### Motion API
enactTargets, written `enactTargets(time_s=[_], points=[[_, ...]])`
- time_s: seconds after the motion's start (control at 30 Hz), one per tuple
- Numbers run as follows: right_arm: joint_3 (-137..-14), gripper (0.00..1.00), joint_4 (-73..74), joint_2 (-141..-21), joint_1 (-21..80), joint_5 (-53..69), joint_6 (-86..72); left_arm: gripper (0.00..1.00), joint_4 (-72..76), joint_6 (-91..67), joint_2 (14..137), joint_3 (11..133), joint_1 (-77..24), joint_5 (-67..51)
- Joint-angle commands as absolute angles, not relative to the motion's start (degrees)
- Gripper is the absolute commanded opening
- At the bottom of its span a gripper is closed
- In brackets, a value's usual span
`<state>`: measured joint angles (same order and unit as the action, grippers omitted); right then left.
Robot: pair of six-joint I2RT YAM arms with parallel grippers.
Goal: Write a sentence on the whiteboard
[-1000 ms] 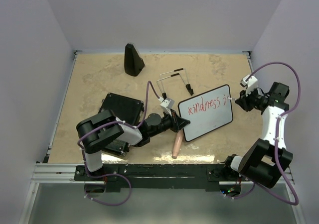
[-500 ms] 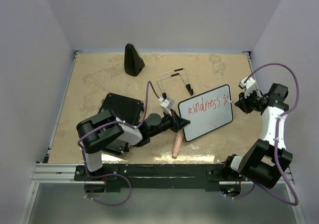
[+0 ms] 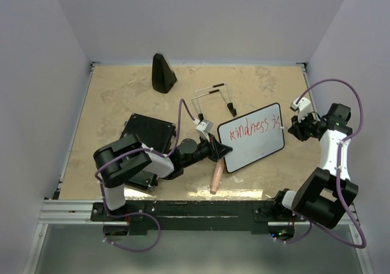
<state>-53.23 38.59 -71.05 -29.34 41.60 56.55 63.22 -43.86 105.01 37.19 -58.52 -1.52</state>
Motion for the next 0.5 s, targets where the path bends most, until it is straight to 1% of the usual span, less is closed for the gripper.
enactTargets(time_s=[0.0, 0.17, 0.33, 0.47], points=[[-54.0, 0.0, 43.9, -72.3, -29.3, 45.7, 61.3, 0.0, 62.6, -39.7, 106.3, 37.6, -58.7, -4.1], [-56.5, 0.0, 47.8, -71.2, -29.4, 48.4, 63.2, 0.0, 62.5, -40.0, 106.2, 37.5, -58.7, -4.0], [-62.6, 0.0, 54.9, -64.5, -29.8, 49.3, 64.5, 0.0, 62.7, -40.5, 105.8, 36.8, -58.4, -3.5], [-66.4, 0.0, 60.6, -62.3, -29.8, 50.8, 66.7, 0.0, 62.8, -41.1, 105.9, 37.0, -58.4, -3.1]])
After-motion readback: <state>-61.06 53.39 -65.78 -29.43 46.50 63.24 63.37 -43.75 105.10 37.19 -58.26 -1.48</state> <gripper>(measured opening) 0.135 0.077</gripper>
